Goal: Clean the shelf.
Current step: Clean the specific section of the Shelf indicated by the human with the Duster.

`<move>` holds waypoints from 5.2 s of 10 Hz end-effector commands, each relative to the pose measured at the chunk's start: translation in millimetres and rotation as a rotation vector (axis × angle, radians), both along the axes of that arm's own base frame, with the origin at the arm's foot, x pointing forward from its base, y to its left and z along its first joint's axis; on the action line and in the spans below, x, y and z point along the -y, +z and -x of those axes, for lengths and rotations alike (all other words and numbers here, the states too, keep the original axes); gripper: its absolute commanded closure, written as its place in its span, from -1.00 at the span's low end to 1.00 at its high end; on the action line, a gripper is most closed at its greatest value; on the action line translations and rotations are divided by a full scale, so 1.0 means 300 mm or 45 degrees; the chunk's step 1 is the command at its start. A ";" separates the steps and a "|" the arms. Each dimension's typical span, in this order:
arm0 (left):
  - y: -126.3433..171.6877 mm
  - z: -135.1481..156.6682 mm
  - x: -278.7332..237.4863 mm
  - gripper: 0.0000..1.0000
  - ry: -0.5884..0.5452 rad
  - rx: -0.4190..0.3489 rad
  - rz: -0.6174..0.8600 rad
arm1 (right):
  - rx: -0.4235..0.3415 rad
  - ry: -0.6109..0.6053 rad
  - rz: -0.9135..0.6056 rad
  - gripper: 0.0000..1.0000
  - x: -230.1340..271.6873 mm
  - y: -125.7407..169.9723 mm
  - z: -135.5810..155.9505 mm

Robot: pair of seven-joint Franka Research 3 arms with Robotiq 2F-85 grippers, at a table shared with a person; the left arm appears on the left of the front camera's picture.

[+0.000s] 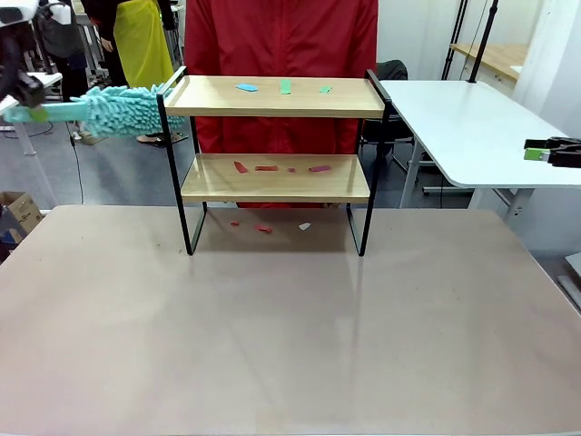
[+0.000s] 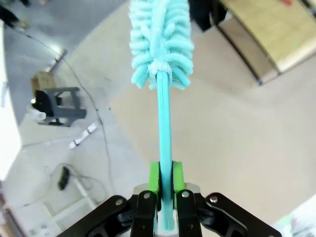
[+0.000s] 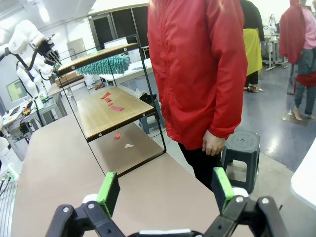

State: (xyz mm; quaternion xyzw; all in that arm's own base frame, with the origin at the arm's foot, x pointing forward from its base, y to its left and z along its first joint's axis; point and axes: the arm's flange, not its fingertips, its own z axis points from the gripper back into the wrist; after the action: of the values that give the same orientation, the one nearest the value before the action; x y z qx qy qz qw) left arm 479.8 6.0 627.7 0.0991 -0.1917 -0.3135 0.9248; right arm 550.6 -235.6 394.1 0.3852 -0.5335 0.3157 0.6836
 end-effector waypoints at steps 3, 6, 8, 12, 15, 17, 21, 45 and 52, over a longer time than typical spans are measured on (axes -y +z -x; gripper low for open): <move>0.132 0.072 -0.076 0.74 -0.307 0.016 -0.542 | 0.005 0.003 0.003 -1.00 -0.003 0.008 -0.001; 0.175 0.197 -0.096 0.74 -0.835 -0.106 -0.765 | 0.005 0.003 0.003 -1.00 -0.003 0.008 -0.001; 0.174 0.282 -0.101 0.74 -1.075 -0.269 -0.791 | 0.005 0.003 0.003 -1.00 -0.003 0.008 -0.001; 0.157 0.457 -0.034 0.74 -1.328 -0.459 -0.742 | 0.005 0.003 0.003 -1.00 -0.003 0.008 -0.001; 0.066 0.488 0.031 0.74 -1.298 -0.620 -0.648 | 0.005 0.003 0.003 -1.00 -0.003 0.008 -0.001; 0.036 0.449 0.062 0.74 -1.239 -0.563 -0.557 | 0.005 0.003 0.003 -1.00 -0.003 0.008 -0.001; 0.053 0.488 0.033 0.74 -1.313 -0.627 -0.664 | 0.005 0.003 0.003 -1.00 -0.003 0.008 -0.001; 0.053 0.488 0.033 0.74 -1.313 -0.627 -0.664 | 0.005 0.003 0.003 -1.00 -0.003 0.008 -0.001; 0.027 0.474 0.040 0.74 -1.363 -0.533 -0.524 | 0.005 0.003 0.003 -1.00 -0.003 0.008 -0.001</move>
State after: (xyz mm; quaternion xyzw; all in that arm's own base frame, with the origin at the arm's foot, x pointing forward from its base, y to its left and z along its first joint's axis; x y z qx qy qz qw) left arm 335.8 -7.5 640.5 0.1279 0.0710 -0.7673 0.6244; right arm 550.5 -235.8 394.0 0.3852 -0.5335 0.3155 0.6837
